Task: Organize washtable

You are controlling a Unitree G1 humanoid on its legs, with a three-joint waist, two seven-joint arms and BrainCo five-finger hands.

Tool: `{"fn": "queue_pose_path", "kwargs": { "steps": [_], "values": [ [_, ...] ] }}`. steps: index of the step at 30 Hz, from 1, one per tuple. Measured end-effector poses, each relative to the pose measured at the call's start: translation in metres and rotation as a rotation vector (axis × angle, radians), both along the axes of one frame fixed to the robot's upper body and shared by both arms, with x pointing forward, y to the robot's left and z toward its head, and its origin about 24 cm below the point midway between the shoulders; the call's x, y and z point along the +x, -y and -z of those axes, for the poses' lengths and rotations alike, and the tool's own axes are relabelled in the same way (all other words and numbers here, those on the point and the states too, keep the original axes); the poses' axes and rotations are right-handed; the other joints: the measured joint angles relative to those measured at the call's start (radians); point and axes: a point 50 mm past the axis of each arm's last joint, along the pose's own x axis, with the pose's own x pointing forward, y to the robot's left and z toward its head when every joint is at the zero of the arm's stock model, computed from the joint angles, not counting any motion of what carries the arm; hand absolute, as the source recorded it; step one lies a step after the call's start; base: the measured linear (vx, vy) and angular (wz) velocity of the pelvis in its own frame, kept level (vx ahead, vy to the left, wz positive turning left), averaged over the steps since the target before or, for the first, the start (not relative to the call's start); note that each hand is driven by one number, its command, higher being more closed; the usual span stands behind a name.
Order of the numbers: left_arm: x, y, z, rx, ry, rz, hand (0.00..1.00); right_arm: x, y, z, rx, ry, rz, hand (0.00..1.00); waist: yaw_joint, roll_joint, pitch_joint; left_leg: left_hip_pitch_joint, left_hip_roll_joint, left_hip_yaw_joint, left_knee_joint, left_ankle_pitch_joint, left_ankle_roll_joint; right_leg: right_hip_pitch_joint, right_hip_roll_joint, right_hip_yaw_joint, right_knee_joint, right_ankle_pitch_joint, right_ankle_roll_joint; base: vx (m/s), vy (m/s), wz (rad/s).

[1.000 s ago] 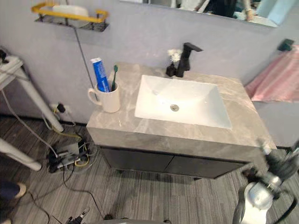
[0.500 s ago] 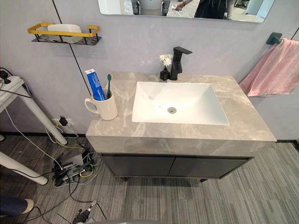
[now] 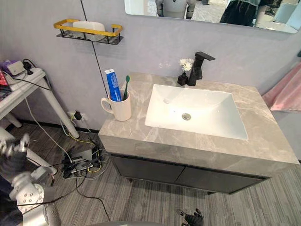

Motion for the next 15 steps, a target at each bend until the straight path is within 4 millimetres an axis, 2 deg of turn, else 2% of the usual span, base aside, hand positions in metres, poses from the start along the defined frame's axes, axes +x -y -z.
{"fn": "queue_pose_path", "kwargs": {
  "steps": [2, 4, 9, 12, 15],
  "values": [
    [0.005, 0.026, -0.018, 0.034, 0.093, 0.114, 1.00, 0.007, -0.005, -0.001, 0.008, 0.023, -0.042, 0.00, -0.002, 0.003, 0.002, -0.001, -0.006, -0.002, 0.009, -0.005, 0.006, 0.004, -0.006, -0.003, 0.006, -0.002, 0.000, 0.00, 0.023, 0.08],
    [0.011, 0.065, -0.034, 0.051, 0.190, 0.341, 1.00, 0.010, -0.007, -0.002, 0.011, 0.034, -0.062, 0.00, -0.005, 0.015, 0.007, -0.001, -0.012, 0.000, 0.019, -0.012, 0.011, 0.007, -0.012, -0.005, 0.006, -0.002, 0.000, 0.00, 0.000, 0.00],
    [0.022, 0.100, -0.038, -0.018, 0.246, 0.633, 1.00, 0.008, -0.007, -0.001, 0.016, 0.032, -0.081, 0.00, -0.007, 0.018, 0.007, -0.003, -0.005, 0.002, 0.021, -0.013, 0.010, 0.005, -0.004, 0.003, 0.005, -0.004, -0.002, 0.00, 0.000, 0.00],
    [0.042, 0.122, -0.034, -0.030, 0.229, 0.799, 1.00, 0.008, -0.004, -0.001, 0.004, 0.030, -0.100, 0.00, -0.010, 0.018, 0.005, -0.013, -0.004, 0.011, 0.021, -0.012, 0.010, -0.008, -0.003, 0.014, 0.005, -0.003, -0.002, -0.02, -0.001, -0.06],
    [0.056, 0.130, -0.028, -0.029, 0.182, 0.832, 1.00, 0.009, -0.004, -0.002, 0.008, 0.035, -0.114, 0.00, -0.014, 0.015, 0.003, -0.016, -0.004, 0.034, 0.028, -0.012, 0.010, -0.025, -0.003, 0.038, 0.005, 0.001, -0.001, 0.00, 0.010, -0.20]
  ]
}}
